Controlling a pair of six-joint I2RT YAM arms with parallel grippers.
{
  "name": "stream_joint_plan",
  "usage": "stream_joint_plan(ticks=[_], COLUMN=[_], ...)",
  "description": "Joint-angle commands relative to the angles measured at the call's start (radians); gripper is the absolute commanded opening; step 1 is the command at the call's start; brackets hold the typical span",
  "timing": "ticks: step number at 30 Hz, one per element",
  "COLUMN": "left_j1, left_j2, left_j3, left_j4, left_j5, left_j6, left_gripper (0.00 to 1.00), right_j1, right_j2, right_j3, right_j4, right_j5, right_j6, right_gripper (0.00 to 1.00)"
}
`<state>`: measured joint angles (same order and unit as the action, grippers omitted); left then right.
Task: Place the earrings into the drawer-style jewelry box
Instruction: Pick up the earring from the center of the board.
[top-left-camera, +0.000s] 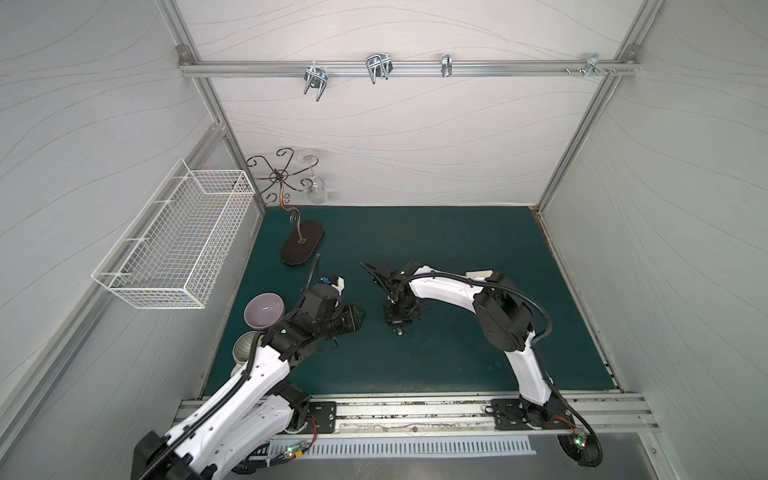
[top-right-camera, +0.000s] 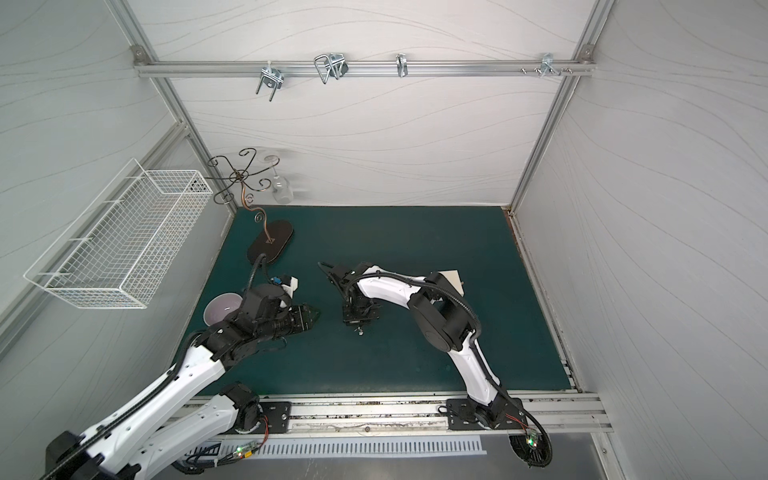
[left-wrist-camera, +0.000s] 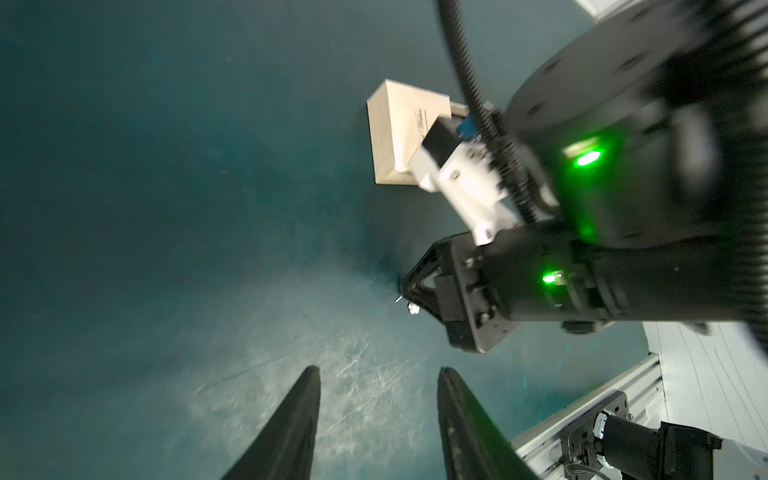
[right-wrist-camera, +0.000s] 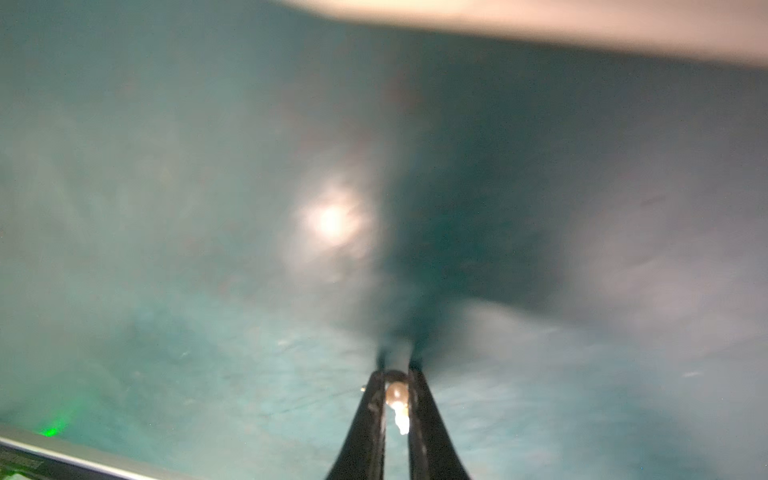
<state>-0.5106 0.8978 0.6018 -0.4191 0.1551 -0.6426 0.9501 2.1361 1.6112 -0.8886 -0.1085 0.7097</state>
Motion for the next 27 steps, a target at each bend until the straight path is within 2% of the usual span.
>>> stream_joint_plan(ticks=[1,6,15,27], left_j1=[-0.002,-0.012,-0.022,-0.022], left_j2=[0.104,0.302,0.576,0.75], left_j3=[-0.009,-0.002,0.0,0.005], left_j4=[0.211,0.39,0.637,0.791], left_j5=[0.102,0.208,0.318,0.395], left_j6=[0.01,0.027,0.076,0.146], left_gripper=[0.48,0.45,0.39,0.3], right_j1=[-0.027,-0.081,-0.141,-0.156], right_j2=[-0.058,-0.091,-0.107,-0.111], right_j3=[-0.027,-0.069,-0.098,-0.102], right_j4=[0.024,0.069,0.111,0.119], right_j5=[-0.038,-0.108,-0.205,-0.234], right_j6=[-0.032,-0.062,-0.09,-0.097], right_gripper=[0.14,0.14,0.14,0.14])
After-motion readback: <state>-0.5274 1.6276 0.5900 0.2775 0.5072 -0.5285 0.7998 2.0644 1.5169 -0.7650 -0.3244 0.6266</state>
